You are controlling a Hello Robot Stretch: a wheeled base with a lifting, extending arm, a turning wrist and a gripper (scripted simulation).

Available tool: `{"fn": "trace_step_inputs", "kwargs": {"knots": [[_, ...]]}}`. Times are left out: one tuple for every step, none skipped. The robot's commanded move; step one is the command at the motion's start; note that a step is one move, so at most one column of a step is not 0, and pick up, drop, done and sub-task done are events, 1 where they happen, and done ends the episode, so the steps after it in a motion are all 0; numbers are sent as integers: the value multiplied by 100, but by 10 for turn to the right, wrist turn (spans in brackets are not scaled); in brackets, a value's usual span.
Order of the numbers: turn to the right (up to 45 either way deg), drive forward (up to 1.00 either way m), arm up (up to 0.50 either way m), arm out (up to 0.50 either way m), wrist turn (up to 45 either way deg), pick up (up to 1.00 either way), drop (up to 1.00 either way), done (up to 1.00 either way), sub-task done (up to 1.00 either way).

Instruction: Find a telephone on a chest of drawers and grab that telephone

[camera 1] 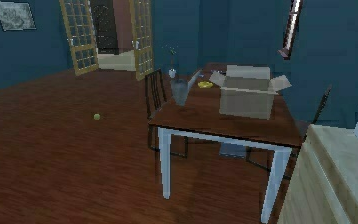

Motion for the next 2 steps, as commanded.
{"fn": "trace_step_inputs", "kwargs": {"knots": [[0, 0, 10, 0, 0, 0, 0, 0, 0], [0, 0, 0, 0, 0, 0, 0, 100, 0]]}}
